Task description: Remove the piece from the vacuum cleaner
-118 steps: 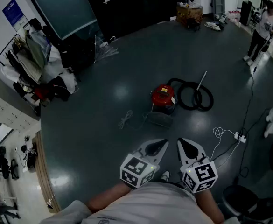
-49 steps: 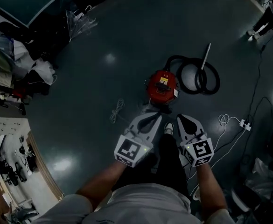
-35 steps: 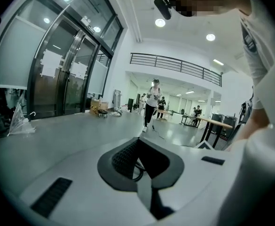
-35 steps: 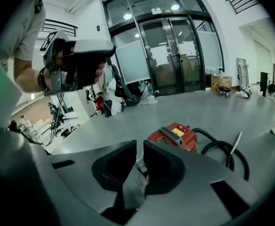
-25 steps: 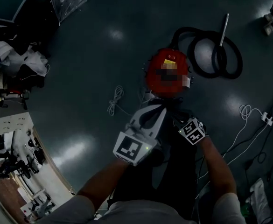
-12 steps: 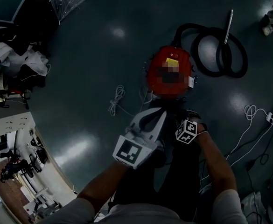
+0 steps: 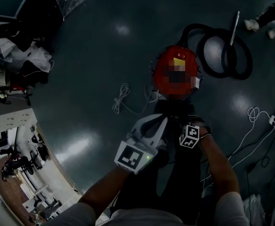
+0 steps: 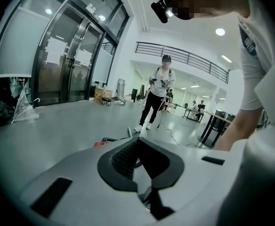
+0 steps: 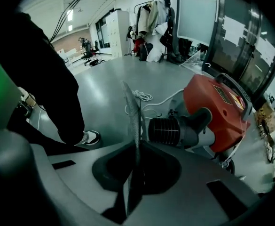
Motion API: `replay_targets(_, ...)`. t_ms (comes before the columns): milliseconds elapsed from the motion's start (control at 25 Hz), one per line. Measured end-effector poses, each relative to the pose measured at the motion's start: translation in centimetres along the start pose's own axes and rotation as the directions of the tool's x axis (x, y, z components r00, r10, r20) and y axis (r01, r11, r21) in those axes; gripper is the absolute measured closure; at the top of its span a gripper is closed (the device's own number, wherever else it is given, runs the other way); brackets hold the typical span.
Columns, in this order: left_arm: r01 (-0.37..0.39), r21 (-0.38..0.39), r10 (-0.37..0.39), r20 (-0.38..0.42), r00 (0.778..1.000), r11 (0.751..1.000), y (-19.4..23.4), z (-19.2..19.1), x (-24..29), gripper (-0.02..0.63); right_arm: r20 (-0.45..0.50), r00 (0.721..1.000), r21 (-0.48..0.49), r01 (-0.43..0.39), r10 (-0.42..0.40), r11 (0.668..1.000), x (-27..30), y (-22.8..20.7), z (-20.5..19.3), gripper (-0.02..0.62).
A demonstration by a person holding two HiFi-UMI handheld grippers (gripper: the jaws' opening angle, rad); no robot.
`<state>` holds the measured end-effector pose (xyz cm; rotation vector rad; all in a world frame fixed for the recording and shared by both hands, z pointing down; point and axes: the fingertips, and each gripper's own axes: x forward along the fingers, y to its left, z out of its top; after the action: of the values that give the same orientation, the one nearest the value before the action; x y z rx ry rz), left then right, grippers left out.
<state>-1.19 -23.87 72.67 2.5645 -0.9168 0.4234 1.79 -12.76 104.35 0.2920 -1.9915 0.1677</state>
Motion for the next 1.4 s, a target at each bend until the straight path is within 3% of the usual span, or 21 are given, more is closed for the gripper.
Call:
replay_targets(200, 0.000, -0.015, 0.000, -0.018, 1.000, 1.000, -0.6, 0.6, -2.4, 0.600, 0.031, 0.999, 0.088, -0.011, 0.008, 0.996, -3.4, 1.8, 1.7, 0.560)
replay_targets(440, 0.033, -0.002, -0.033, -0.031, 0.999, 0.999, -3.9, 4.1, -7.2, 0.600, 0.070, 0.997, 0.153, 0.008, -0.019, 0.988, -12.9, 3.3, 6.0, 0.558)
replay_targets(720, 0.095, 0.026, -0.094, -0.012, 0.995, 0.995, -9.6, 11.1, -13.0, 0.600, 0.115, 0.991, 0.162, 0.049, -0.068, 0.986, -25.7, 4.6, 12.5, 0.558)
replay_targets(1120, 0.114, 0.080, -0.121, 0.093, 0.988, 0.990, -15.3, 20.8, -22.0, 0.598, 0.166, 0.975, 0.148, 0.126, -0.150, 0.981, -41.0, 8.4, 20.6, 0.558)
replay_targets(1400, 0.149, 0.093, -0.160, 0.133, 0.978, 0.985, -19.1, 22.5, -26.0, 0.598, 0.195, 0.959, 0.144, 0.179, -0.205, 0.973, -47.1, 11.9, 23.6, 0.560)
